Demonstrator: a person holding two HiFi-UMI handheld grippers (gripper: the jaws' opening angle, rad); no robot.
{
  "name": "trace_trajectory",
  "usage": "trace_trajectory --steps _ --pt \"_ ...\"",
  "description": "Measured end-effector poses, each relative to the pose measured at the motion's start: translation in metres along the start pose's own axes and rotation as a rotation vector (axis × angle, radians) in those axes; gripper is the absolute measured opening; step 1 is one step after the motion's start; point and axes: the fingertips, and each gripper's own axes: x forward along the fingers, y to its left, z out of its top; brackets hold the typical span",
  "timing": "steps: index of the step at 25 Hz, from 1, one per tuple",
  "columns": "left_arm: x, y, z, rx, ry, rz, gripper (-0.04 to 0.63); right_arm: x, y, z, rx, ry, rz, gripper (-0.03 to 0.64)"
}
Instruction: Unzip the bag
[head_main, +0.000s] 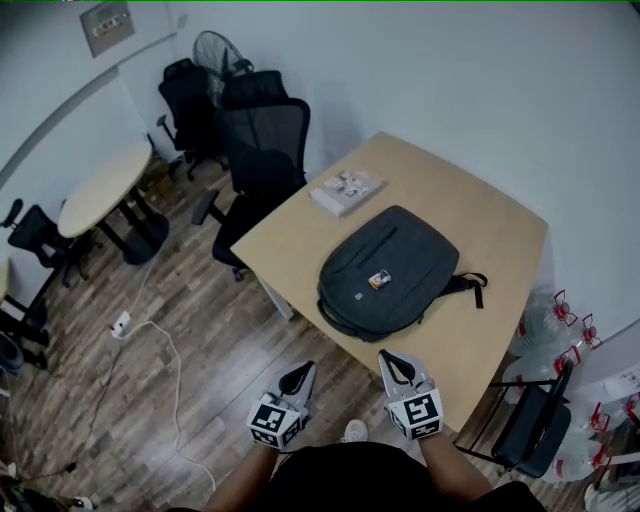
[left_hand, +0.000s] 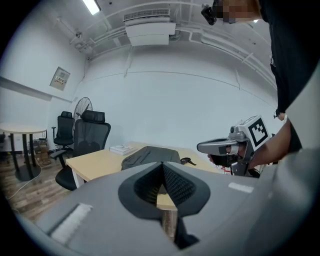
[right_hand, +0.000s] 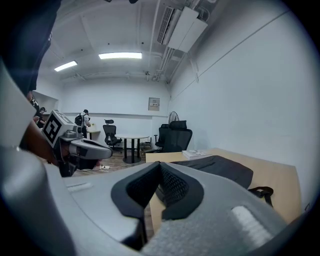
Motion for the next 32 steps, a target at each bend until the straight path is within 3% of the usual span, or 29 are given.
trace_trajectory --steps 10,28,32 --pt "0.051 0.013 0.015 0.028 0.016 -0.03 0.017 0.028 -0.041 -0.013 0.043 0.017 -0.035 0.003" --pt "0.185 0.085 0.021 0.079 0.146 -0.355 0.017 0.091 -0.117 -0.029 0.111 0.107 -0.316 0.003" --pt "0.211 0.095 0.026 0.096 0.138 -0.425 0.017 0.098 -0.124 -0.033 0.138 0.141 -0.375 0.003"
